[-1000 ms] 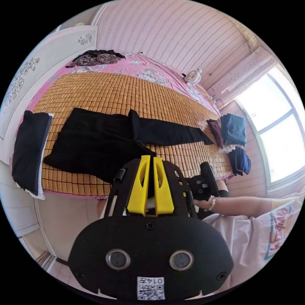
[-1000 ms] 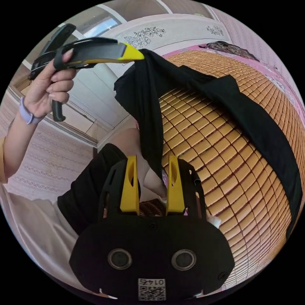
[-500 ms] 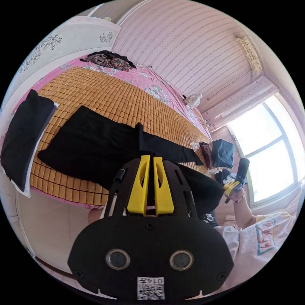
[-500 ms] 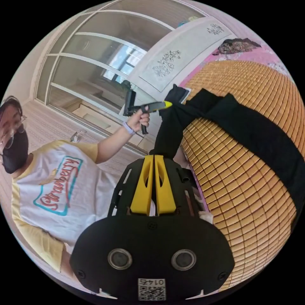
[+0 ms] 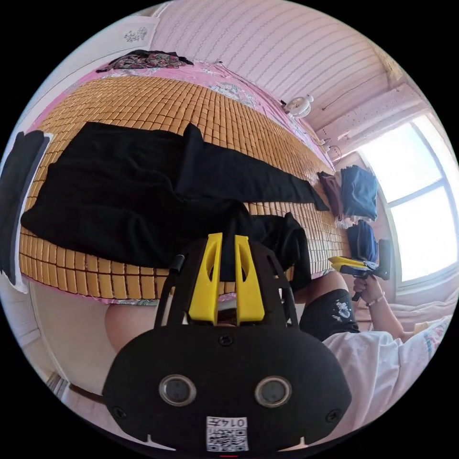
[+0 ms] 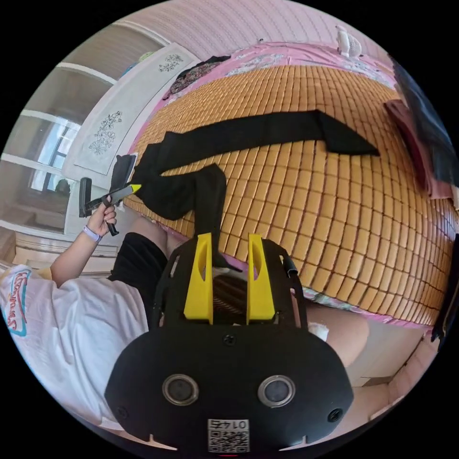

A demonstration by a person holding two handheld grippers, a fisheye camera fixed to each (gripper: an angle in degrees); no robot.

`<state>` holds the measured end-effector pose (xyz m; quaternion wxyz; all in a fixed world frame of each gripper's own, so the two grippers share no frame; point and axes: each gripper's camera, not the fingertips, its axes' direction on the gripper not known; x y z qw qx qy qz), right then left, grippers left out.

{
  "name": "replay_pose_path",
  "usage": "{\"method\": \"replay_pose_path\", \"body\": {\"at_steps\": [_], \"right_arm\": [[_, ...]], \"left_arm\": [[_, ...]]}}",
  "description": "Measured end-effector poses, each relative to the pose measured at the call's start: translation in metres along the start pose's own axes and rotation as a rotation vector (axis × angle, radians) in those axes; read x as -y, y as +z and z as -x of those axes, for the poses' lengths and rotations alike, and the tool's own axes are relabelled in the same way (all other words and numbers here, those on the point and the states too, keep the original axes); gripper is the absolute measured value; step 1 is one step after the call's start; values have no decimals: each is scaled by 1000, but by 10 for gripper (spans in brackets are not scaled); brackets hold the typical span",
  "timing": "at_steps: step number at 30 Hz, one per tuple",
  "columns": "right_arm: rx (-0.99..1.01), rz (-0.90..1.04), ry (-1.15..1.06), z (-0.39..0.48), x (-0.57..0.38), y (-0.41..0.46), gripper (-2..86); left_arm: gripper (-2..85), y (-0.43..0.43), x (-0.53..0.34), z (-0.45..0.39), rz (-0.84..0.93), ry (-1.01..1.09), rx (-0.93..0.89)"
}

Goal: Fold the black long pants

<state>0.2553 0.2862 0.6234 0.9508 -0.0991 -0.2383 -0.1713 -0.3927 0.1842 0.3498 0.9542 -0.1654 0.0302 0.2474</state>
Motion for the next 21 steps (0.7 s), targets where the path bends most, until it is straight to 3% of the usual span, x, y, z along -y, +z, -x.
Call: {"method": "replay_pose_path", "body": {"at_steps": [3,6,8,14,19,21], "right_arm": [[-56,65,-99,38,2,44,110],[-228,101,-166,59,5,57,38],[-192,129,-166,59,6,45,22],[-293,-167,-254,75,-22,-108,19],[-498,-189,-54,39,-75,-141,49],[-488,-148,40,16,-89,-131,58]], "left_arm": [[53,29,8,-11,108,30,79],[52,53,13,-18,190,26,155],[51,57,18,-23,189,39,178],[40,60,24,-41,189,112,170],[47,57,21,-53,145,150,76],[49,56,20,-56,141,164,56]]}}
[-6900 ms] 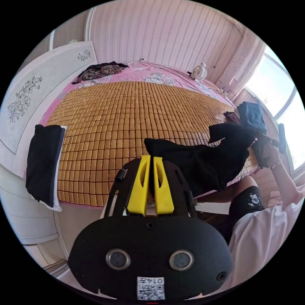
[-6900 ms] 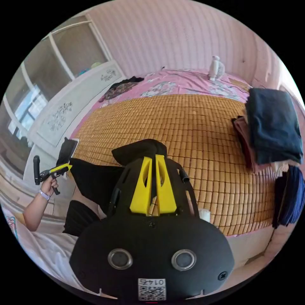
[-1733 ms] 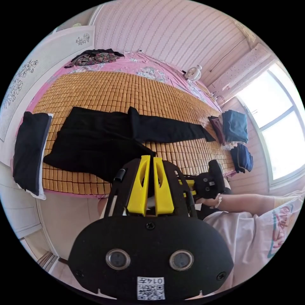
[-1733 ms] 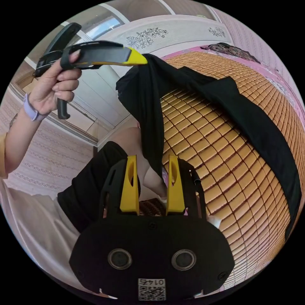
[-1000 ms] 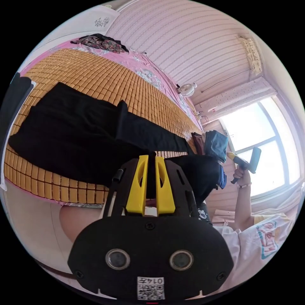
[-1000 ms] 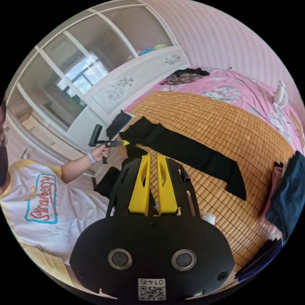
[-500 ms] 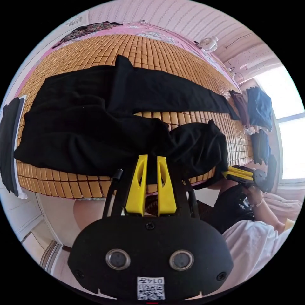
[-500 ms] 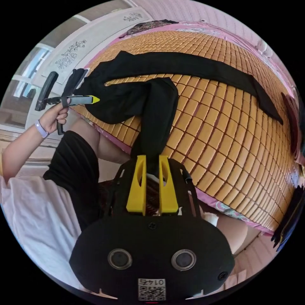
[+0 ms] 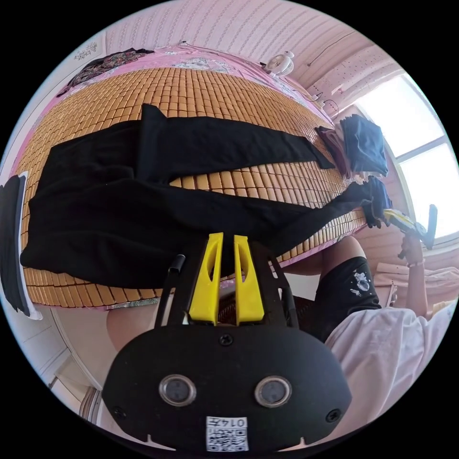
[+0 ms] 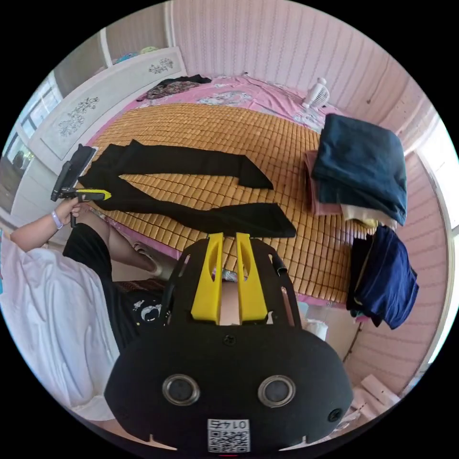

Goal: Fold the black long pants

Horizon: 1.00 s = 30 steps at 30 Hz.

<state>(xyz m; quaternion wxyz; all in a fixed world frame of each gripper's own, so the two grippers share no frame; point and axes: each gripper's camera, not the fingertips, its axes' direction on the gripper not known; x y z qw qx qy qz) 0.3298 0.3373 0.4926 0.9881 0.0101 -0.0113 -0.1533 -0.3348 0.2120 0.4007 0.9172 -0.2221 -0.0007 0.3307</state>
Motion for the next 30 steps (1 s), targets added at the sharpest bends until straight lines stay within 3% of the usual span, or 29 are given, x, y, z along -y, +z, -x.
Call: {"method": "replay_pose_path", "body": {"at_steps": [7,13,18,22,24,28,30], "right_arm": [[248,-52,429,-55,-29,51,92],[352,-132,775,-96,-29,88,95],[426,-137,781,-109,-20,82,20],[500,-469,598,-99,-35,2,10],[485,-521,587,-97,-58,-17,12],[274,-249,713,-100,-107,12,44],[262,-158,733,-101,-116,24,70]], "left_arm": [[50,1,11,-22,5,77,4],[55,32,27,-31,117,70,38],[48,40,30,-28,130,50,36],[48,37,36,-32,139,72,28],[48,32,38,-38,116,102,9],[49,24,39,-48,92,159,-42],[50,23,40,-50,97,165,-52]]}}
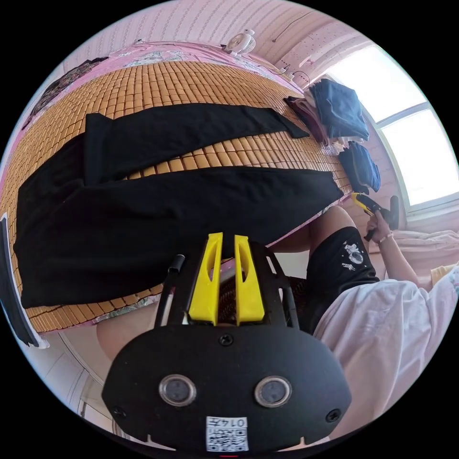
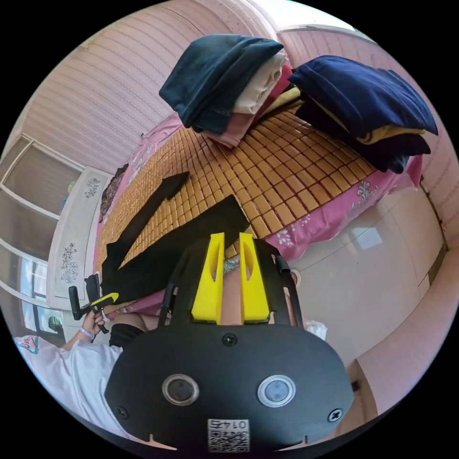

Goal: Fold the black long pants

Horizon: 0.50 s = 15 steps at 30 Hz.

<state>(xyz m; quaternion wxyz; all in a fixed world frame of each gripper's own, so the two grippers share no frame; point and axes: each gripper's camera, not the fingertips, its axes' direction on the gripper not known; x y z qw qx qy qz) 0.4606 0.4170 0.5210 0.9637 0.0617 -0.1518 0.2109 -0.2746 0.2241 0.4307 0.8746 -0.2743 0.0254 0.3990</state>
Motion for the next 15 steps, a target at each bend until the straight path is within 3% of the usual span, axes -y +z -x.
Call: {"method": "replay_pose_path", "body": {"at_steps": [3,7,15], "right_arm": [[-66,-22,-36,13,0,-3,82],[-178,-66,-280,78,28,7,81],[-147,20,-680,219,104,87,85]], "left_arm": [[51,-4,5,-3,-8,15,6],[51,-5,18,-6,-21,30,21],[50,15,38,-1,26,0,130]]}}
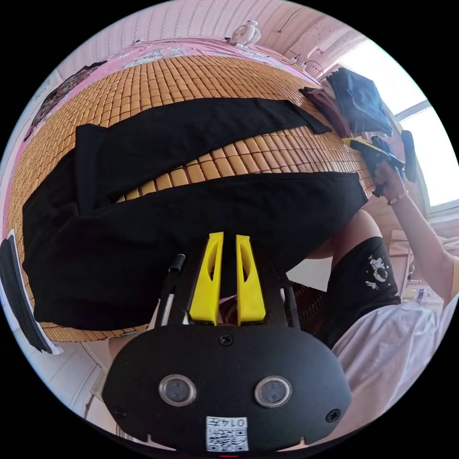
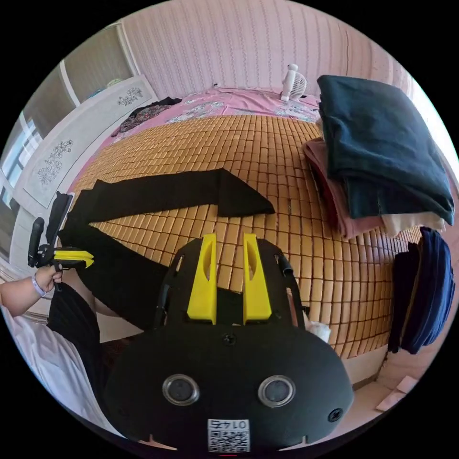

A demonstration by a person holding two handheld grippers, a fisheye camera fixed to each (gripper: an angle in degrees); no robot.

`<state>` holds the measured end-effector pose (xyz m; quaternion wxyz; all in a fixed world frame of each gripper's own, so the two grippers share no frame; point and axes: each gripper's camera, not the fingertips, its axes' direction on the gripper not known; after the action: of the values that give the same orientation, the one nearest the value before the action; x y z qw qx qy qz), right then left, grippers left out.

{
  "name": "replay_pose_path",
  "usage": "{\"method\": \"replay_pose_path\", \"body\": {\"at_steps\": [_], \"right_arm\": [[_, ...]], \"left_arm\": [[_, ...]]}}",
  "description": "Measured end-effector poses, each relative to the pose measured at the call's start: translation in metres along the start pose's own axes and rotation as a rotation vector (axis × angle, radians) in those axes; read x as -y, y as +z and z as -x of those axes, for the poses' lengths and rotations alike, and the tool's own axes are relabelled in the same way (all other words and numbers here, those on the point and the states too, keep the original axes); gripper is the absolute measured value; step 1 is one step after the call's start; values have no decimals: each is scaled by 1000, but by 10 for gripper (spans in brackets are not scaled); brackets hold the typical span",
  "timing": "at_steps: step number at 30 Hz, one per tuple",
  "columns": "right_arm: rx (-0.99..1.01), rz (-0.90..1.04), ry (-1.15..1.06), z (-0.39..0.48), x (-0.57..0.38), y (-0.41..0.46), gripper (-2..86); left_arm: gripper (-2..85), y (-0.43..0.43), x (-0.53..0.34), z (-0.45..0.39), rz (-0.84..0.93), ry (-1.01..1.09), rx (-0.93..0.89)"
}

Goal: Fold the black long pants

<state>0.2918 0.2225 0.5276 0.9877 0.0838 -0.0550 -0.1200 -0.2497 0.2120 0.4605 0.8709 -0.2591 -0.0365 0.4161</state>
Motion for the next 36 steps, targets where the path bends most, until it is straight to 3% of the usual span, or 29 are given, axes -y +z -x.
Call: {"method": "replay_pose_path", "body": {"at_steps": [5,10,13,17,20,26,30,36], "right_arm": [[-33,154,8,6,56,54,75],[60,207,28,-11,93,34,17],[136,163,103,-36,112,-4,10],[57,113,159,-59,135,-37,7],[-99,189,135,-59,159,-32,6],[-261,403,131,-53,186,14,-1],[-335,419,103,-40,190,20,4],[-314,311,122,-32,182,-1,58]], "left_arm": [[47,-5,-2,3,-24,8,-10],[48,-12,-5,9,-33,-21,-53],[48,-40,-12,21,-162,-40,-96],[41,-87,-14,88,-321,-189,75],[39,-107,-8,154,-345,-359,225],[34,-100,2,241,-193,-587,368],[2,-97,-13,257,-246,-629,316],[-9,-103,-37,265,-165,-622,526]]}}
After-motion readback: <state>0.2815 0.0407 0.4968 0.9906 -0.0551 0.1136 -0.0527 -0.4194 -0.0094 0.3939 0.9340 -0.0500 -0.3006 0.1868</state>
